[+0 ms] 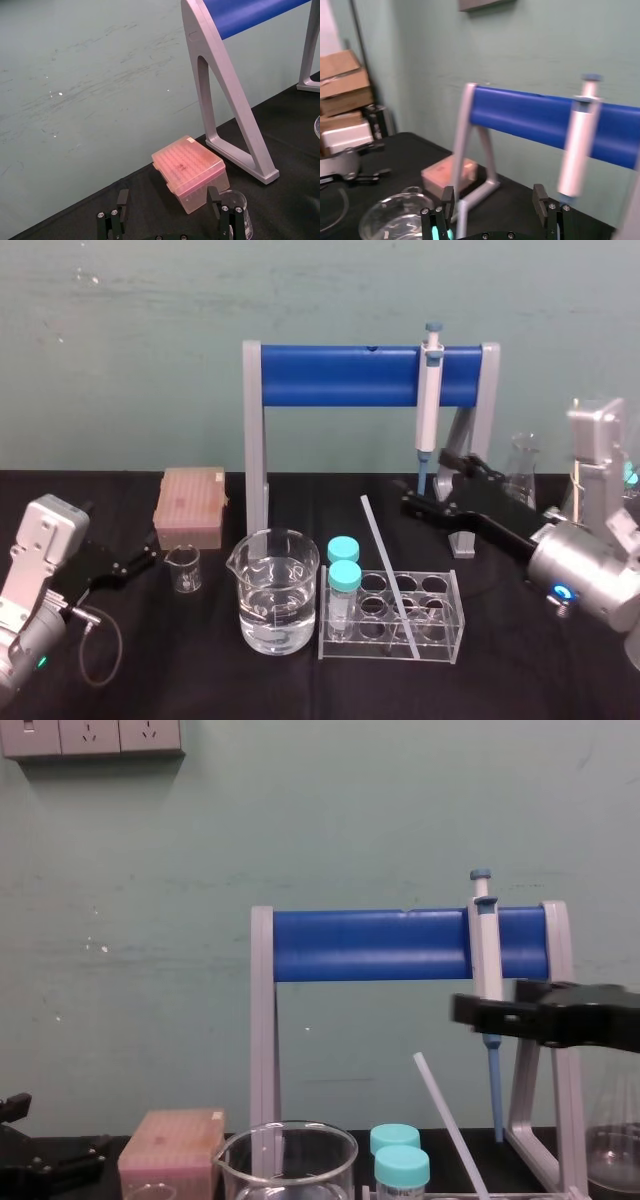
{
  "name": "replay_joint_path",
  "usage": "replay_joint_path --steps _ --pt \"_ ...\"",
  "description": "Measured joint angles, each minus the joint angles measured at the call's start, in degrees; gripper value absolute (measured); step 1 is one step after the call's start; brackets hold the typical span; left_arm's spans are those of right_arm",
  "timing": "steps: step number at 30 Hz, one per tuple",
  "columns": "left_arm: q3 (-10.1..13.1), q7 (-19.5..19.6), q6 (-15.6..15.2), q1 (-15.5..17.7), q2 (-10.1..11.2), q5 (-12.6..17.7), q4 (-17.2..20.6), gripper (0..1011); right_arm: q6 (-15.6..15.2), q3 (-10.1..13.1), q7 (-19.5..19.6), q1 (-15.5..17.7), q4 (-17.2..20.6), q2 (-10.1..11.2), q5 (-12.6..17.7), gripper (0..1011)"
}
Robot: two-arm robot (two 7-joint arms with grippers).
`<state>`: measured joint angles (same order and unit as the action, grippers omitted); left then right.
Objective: Pick up the stirring rod with one hand, then place it down.
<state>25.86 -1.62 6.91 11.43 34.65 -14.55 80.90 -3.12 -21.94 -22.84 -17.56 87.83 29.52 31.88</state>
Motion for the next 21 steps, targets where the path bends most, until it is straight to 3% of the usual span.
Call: replay_joint_path --steps 9,21 --pt "0.0 0.0 0.0 0.0 0.0 0.0 0.0 1000 -5.1 -3.9 -0.7 -2.7 -1.9 -1.9 -4.8 1003" --pt "0.0 0.0 0.0 0.0 0.0 0.0 0.0 1000 -6.6 -4.8 -0.7 -3.7 -5.1 -4.4 -7.6 1003"
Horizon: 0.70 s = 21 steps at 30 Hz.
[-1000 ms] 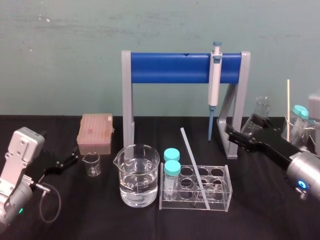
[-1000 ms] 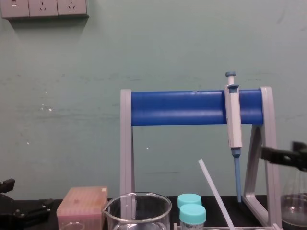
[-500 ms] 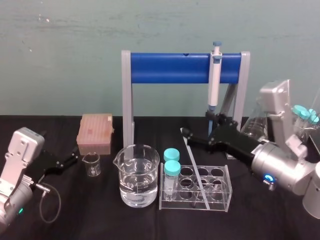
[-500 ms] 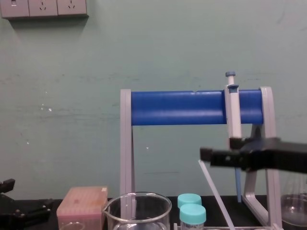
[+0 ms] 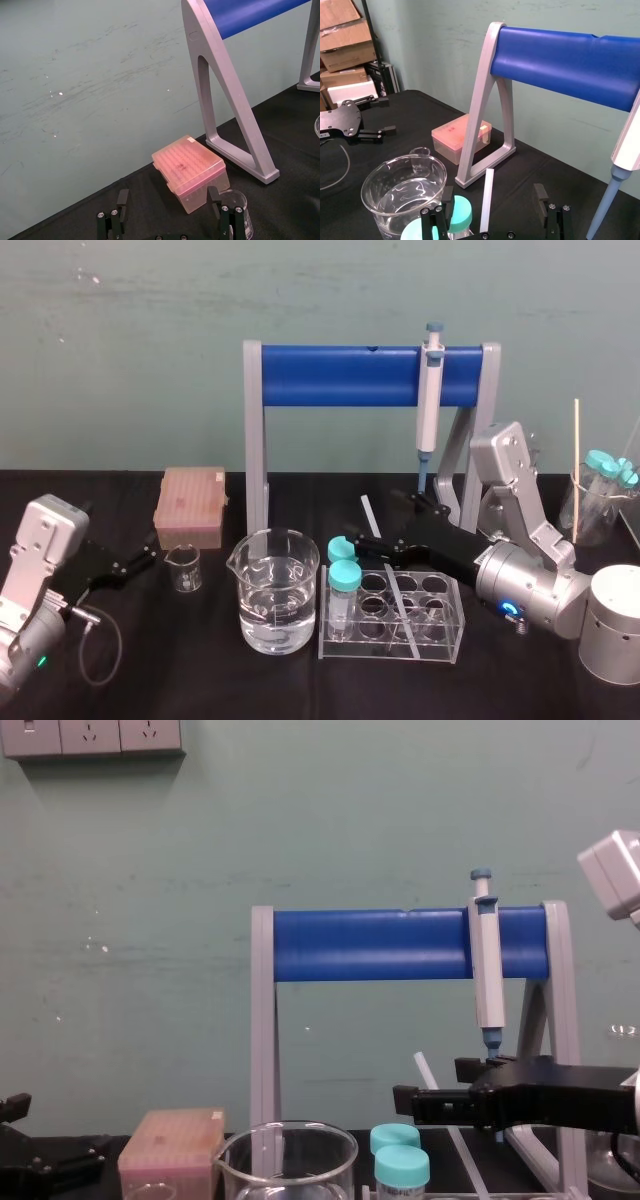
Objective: Pick up the stirring rod with one hand, then place it down.
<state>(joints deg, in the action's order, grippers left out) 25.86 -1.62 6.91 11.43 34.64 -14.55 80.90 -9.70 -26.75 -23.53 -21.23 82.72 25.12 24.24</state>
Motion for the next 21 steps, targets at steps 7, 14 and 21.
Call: replay_joint_path --steps 7,14,21 --pt "0.0 0.0 0.0 0.0 0.0 0.0 0.0 1000 0.0 0.2 -0.5 -0.3 -1.1 -1.0 -0.9 1003" --pt "0.0 0.0 0.0 0.0 0.0 0.0 0.0 1000 0.3 0.2 -0.6 -0.5 -1.7 -1.6 -2.4 1003" --pt "0.0 0.0 0.0 0.0 0.0 0.0 0.0 1000 0.3 0.3 -0.6 -0.5 -1.7 -1.6 -2.2 1003"
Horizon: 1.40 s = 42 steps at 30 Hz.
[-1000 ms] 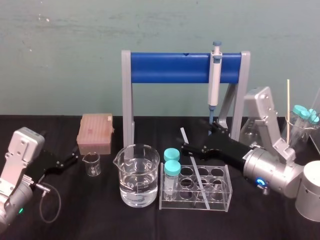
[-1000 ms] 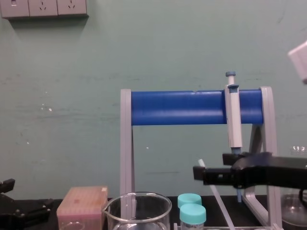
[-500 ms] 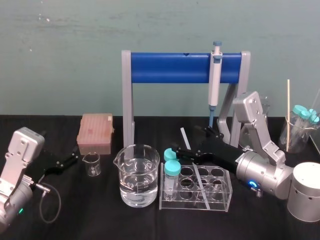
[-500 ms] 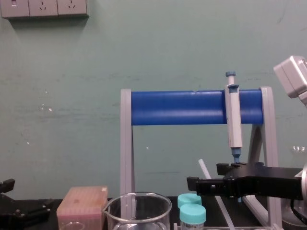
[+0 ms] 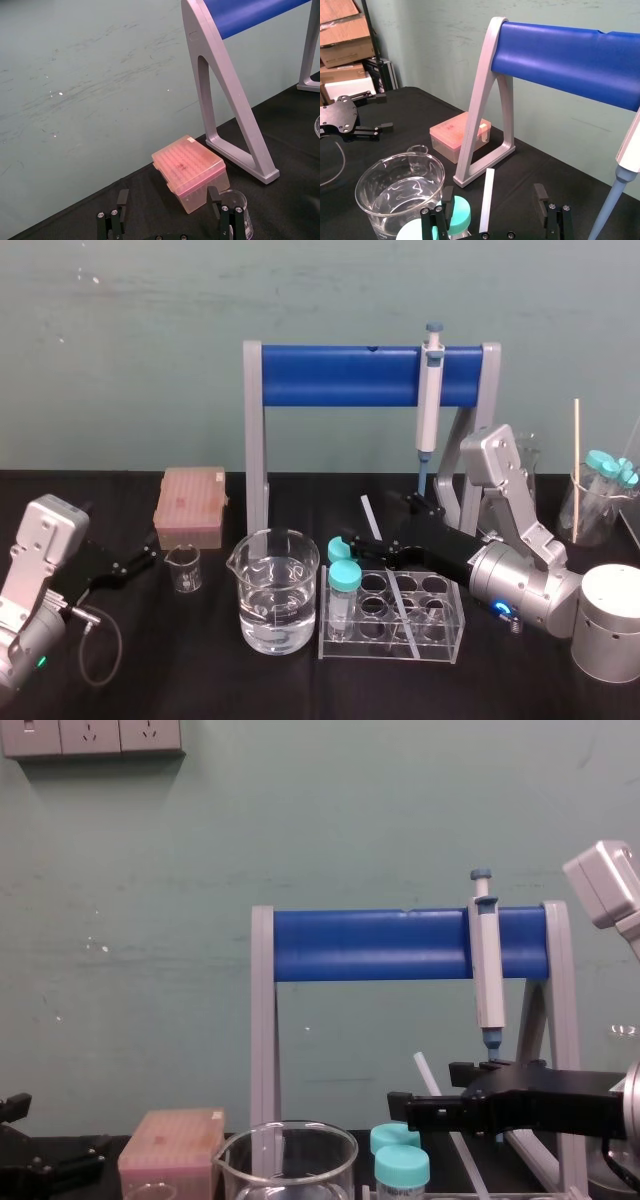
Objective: Pick up the stirring rod with one hand, then place it down.
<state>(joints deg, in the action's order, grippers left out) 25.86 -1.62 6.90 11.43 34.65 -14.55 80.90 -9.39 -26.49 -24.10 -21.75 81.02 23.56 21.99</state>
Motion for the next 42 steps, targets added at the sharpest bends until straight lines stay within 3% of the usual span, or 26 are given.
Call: replay_joint_path --steps 8,34,42 --pt "0.0 0.0 0.0 0.0 0.0 0.0 0.0 1000 0.0 0.0 0.0 0.0 0.0 0.0 0.1 898" --pt "0.0 0.0 0.0 0.0 0.0 0.0 0.0 1000 0.0 0.1 0.0 0.0 0.1 0.1 0.4 91" --pt "0.0 0.0 0.0 0.0 0.0 0.0 0.0 1000 0.0 0.1 0.0 0.0 0.1 0.1 0.4 74"
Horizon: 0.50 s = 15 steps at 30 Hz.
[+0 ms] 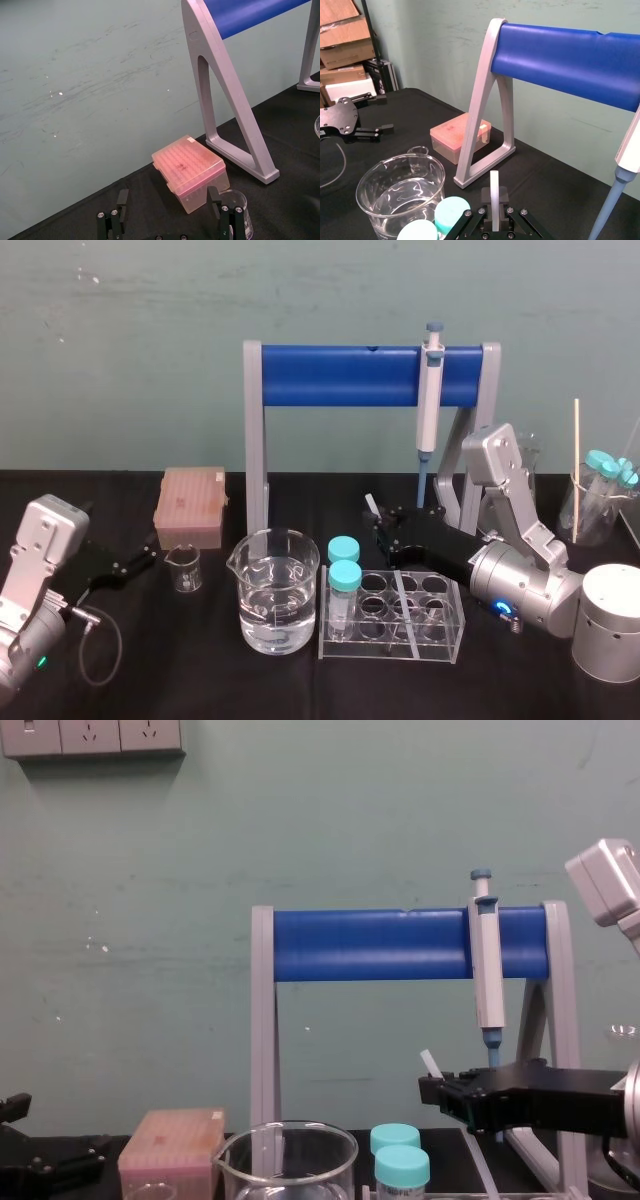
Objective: Pick up the stirring rod with one hand, then place it down.
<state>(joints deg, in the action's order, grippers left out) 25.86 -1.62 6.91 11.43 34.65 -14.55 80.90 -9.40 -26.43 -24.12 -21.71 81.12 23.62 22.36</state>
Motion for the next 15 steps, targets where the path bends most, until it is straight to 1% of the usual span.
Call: replay_joint_path --steps 5,7,10,11,12,14,15 --pt "0.0 0.0 0.0 0.0 0.0 0.0 0.0 1000 1.4 1.0 0.0 0.5 -0.1 -0.6 0.2 74" --pt "0.0 0.0 0.0 0.0 0.0 0.0 0.0 1000 3.4 1.9 -0.2 1.2 -0.3 -1.2 0.8 74" --pt "0.0 0.0 0.0 0.0 0.0 0.0 0.0 1000 6.1 2.6 -0.9 1.7 -0.3 -1.6 1.3 73" --pt "0.0 0.0 0.0 0.0 0.0 0.0 0.0 1000 7.3 2.8 -1.3 1.9 -0.3 -1.6 1.5 73" --pt "0.0 0.0 0.0 0.0 0.0 0.0 0.0 1000 10.2 3.1 -2.4 2.3 -0.4 -1.6 1.6 73" --pt "0.0 0.0 0.0 0.0 0.0 0.0 0.0 1000 13.4 3.5 -3.8 2.8 -0.5 -1.6 2.0 73" --pt "0.0 0.0 0.0 0.0 0.0 0.0 0.0 1000 15.9 3.9 -5.2 3.3 -0.5 -1.5 2.6 73"
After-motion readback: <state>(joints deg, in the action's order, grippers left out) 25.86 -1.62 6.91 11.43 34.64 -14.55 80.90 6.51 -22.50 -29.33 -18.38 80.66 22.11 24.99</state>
